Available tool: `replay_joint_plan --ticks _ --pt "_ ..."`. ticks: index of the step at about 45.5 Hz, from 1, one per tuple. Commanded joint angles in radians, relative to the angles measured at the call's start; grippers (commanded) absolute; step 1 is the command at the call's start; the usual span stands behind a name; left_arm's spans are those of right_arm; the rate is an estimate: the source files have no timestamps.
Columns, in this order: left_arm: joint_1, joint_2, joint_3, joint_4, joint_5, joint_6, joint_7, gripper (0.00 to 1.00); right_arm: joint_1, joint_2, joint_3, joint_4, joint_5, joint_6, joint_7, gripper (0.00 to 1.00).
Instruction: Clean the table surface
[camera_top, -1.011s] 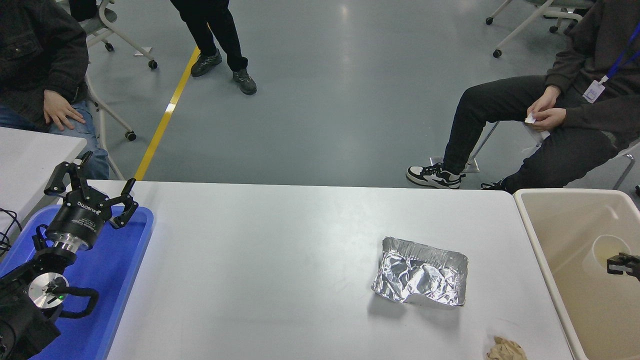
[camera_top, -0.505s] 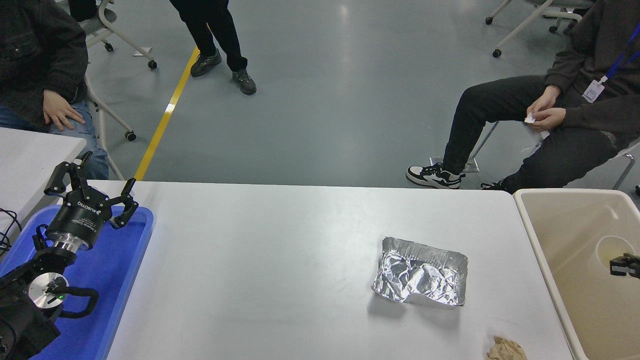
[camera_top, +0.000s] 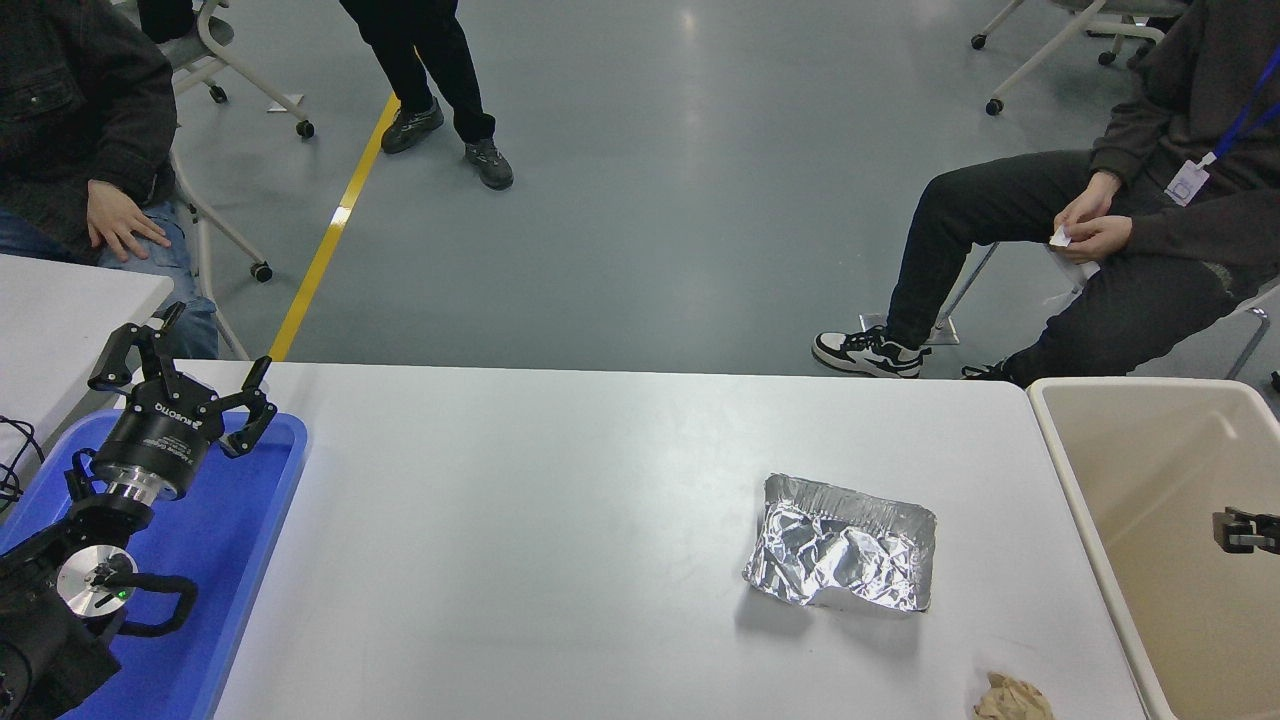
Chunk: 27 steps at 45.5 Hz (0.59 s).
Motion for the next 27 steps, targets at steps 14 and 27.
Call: replay_joint_plan --ticks 14,27 --pt "0.000 0.000 0.000 0.000 -0.001 0.000 0.000 1.00 0.027 -0.006 0.002 -0.022 0.017 -0.001 -0.003 1.00" --pt "0.000 0.000 0.000 0.000 -0.001 0.000 0.000 1.00 0.054 -0.006 0.023 -0.050 0.209 0.002 -0.005 1.00"
